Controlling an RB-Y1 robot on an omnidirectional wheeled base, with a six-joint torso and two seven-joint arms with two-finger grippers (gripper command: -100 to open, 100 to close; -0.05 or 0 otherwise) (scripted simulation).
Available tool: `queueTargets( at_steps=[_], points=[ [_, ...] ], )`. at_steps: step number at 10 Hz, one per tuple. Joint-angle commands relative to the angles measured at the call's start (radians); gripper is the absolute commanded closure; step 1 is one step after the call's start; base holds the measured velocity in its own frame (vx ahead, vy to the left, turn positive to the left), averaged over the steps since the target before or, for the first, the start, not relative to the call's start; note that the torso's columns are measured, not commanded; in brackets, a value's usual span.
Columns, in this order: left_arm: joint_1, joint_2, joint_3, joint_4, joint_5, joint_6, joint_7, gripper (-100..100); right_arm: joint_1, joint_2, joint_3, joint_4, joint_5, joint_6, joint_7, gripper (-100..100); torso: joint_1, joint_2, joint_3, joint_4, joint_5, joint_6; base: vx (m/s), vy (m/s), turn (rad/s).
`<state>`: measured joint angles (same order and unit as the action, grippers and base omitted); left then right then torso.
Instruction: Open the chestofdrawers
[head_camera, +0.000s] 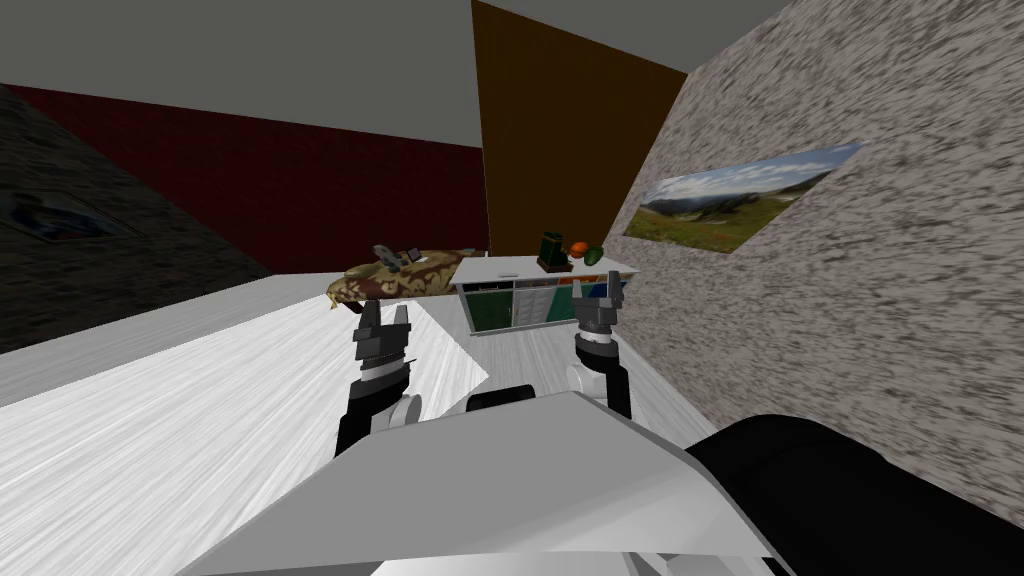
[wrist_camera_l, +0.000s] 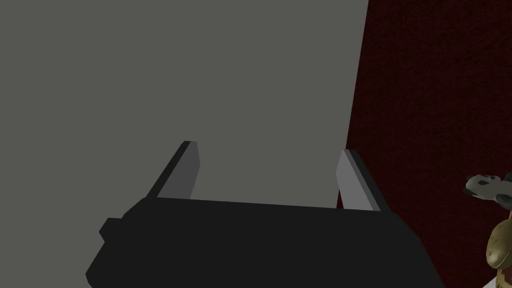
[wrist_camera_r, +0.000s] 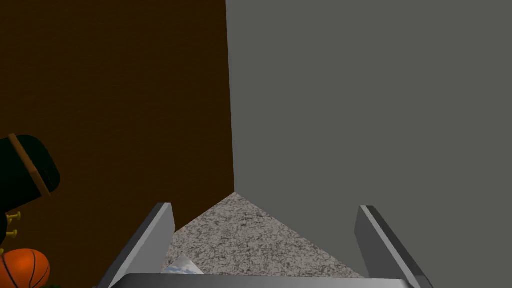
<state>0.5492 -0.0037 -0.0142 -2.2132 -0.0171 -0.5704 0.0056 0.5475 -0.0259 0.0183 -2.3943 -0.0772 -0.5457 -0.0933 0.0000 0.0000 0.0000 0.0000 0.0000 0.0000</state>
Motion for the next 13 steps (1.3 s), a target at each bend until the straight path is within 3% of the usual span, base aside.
queueTargets(
  at_steps=[1, 9, 10, 13],
  points=[
    [0.000, 0.000, 0.000, 0.000, 0.000, 0.000, 0.000, 0, 0.000, 0.000, 0.000, 0.000, 0.000, 0.000, 0.000, 0, 0.000, 0.040, -0.082, 0.041, 0.000, 0.000, 0.000, 0.000, 0.000],
    [0.000, 0.000, 0.000, 0.000, 0.000, 0.000, 0.000, 0, 0.000, 0.000, 0.000, 0.000, 0.000, 0.000, 0.000, 0, 0.000, 0.618, -1.234, 0.617, 0.000, 0.000, 0.000, 0.000, 0.000],
    [0.000, 0.000, 0.000, 0.000, 0.000, 0.000, 0.000, 0, -0.005, -0.039, -0.004, 0.023, 0.007, -0.015, 0.050, -100, 0.000, 0.691, -1.382, 0.691, 0.000, 0.000, 0.014, 0.024, -0.051],
    [0.000, 0.000, 0.000, 0.000, 0.000, 0.000, 0.000, 0, -0.013, -0.071, -0.010, 0.056, 0.018, -0.038, 0.118, -100, 0.001, 0.736, -1.476, 0.737, 0.000, 0.000, 0.021, 0.040, -0.041]
  ],
)
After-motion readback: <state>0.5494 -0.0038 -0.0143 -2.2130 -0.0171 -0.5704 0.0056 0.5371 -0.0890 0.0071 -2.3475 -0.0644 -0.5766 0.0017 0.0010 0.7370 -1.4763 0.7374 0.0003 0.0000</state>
